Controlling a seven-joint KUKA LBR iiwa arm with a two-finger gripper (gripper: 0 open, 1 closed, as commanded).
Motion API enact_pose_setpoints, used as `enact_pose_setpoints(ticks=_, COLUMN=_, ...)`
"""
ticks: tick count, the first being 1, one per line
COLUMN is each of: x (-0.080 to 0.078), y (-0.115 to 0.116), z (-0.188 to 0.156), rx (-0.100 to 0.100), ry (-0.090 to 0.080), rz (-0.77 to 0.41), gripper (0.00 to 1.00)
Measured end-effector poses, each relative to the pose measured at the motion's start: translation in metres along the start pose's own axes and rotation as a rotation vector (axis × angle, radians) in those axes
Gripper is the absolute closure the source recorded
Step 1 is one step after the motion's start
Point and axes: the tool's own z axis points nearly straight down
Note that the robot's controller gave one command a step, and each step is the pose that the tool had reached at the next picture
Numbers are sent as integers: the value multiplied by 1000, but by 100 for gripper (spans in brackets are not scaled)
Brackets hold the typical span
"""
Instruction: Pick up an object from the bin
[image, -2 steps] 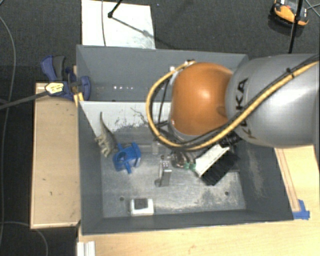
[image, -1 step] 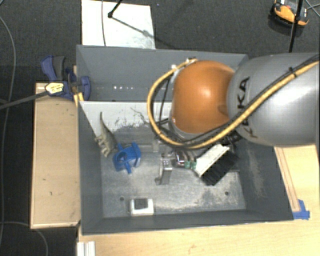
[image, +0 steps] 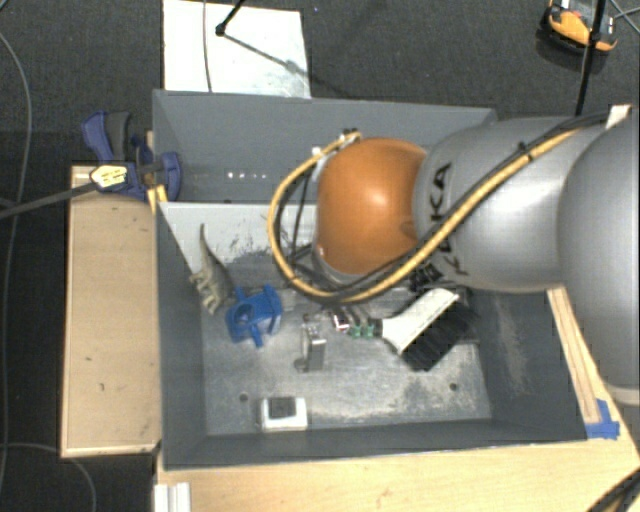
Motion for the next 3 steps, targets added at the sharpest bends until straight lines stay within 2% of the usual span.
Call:
enact_pose_setpoints(ticks=1, x=-47, y=42, z=5, rx=0, ry=-1, rz=-36, gripper=0)
enact_pose_setpoints(ticks=2, x=-49, y=31, z=29, rx=-2, ry=-4, rz=-108, gripper=0)
enact_pose_setpoints(ticks=3, x=-52, y=56, z=77, rx=-1, ry=-6, rz=82, gripper=0)
